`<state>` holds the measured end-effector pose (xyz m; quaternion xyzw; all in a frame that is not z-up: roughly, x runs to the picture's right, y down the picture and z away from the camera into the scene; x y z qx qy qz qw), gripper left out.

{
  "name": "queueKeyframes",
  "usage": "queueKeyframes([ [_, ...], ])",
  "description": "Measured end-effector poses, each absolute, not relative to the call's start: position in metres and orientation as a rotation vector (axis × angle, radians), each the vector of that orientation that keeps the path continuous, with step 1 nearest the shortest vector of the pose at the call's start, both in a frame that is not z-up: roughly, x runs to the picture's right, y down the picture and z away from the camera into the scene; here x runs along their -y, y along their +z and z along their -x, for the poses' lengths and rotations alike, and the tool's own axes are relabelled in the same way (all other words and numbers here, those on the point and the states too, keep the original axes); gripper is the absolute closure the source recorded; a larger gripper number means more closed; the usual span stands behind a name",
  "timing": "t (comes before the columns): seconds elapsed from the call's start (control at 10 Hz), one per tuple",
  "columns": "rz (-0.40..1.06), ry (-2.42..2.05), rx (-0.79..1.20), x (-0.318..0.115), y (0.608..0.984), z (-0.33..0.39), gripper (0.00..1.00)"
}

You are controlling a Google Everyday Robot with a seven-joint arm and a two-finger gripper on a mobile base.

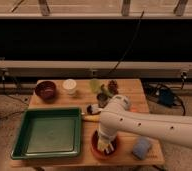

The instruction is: Wipe table surface with eraser

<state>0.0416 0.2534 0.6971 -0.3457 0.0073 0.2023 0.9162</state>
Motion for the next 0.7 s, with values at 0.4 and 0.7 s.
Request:
queueKeyframes([
  [0.4, 0.711, 0.524, -0.069, -0.253, 0.705, -0.046, 0.35],
  [0.7, 0.701, 0.597, -0.098, -0.247, 0.712, -0.053, 0.35],
])
